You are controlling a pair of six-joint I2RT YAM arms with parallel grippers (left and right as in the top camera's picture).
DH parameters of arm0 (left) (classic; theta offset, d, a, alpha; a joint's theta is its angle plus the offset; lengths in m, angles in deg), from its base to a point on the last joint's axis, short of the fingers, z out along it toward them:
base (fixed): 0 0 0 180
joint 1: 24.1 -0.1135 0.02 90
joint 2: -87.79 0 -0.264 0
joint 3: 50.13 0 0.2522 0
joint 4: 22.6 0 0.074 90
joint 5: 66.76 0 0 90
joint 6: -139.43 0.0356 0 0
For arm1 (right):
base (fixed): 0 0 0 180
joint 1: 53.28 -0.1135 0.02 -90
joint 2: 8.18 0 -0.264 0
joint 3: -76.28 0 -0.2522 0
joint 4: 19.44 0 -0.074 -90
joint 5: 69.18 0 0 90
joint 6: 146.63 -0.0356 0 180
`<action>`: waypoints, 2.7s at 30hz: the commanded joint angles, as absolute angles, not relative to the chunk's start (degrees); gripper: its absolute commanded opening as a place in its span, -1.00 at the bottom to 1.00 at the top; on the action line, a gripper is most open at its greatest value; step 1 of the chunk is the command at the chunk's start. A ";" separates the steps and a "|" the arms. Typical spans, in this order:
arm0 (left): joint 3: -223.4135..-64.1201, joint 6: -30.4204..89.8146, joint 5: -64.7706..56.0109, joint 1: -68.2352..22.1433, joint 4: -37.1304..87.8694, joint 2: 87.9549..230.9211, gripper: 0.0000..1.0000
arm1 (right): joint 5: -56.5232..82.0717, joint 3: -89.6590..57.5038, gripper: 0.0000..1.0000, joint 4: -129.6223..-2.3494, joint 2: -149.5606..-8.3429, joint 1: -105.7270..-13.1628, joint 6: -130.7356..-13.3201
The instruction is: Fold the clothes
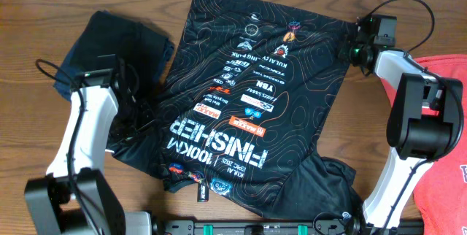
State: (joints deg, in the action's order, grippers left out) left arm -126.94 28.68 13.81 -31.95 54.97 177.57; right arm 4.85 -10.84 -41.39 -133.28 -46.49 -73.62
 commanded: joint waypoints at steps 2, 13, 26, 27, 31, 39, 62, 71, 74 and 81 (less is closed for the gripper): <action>-127.79 29.51 14.68 -32.11 55.37 172.32 -0.66 | 13.44 -10.62 -0.97 -43.20 -137.52 -46.82 -77.84; -127.79 32.57 8.87 -31.03 53.82 169.11 -0.56 | 39.76 -10.62 -0.98 -68.29 -132.60 -38.84 -84.92; -127.61 34.19 9.41 -17.11 48.99 169.61 -0.40 | 33.31 -10.62 -0.97 -79.94 -115.79 -28.88 -85.51; -127.40 34.17 9.39 -16.32 48.59 169.87 -0.40 | 29.51 -10.62 -0.94 -78.54 -113.89 -29.01 -81.71; -125.49 33.34 9.37 -13.92 44.92 172.63 -0.43 | 13.16 -10.62 -0.68 -74.50 -105.52 -30.04 -71.33; -124.64 31.57 12.52 -13.35 39.52 184.89 -0.88 | 1.66 -10.62 -0.69 -75.33 -98.50 -36.55 -70.10; -127.68 33.36 26.53 -20.85 34.45 195.45 -0.76 | 3.93 -11.28 -0.84 -58.11 -114.79 -56.92 -73.47; -127.85 33.38 21.08 -20.76 40.48 187.88 -0.40 | 6.12 -11.26 -0.94 -41.69 -129.91 -58.82 -79.68; -127.85 34.41 16.67 -20.76 41.36 183.58 -0.23 | 11.65 -11.26 -0.97 -39.99 -133.10 -58.82 -81.32; -127.85 34.39 10.48 -20.76 41.90 173.35 0.06 | 25.37 -11.26 -0.98 -42.81 -136.47 -55.67 -81.27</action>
State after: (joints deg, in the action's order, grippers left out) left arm -126.87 34.12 14.33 -20.87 41.53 176.61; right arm 14.10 -10.41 -40.03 -133.69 -58.30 -80.22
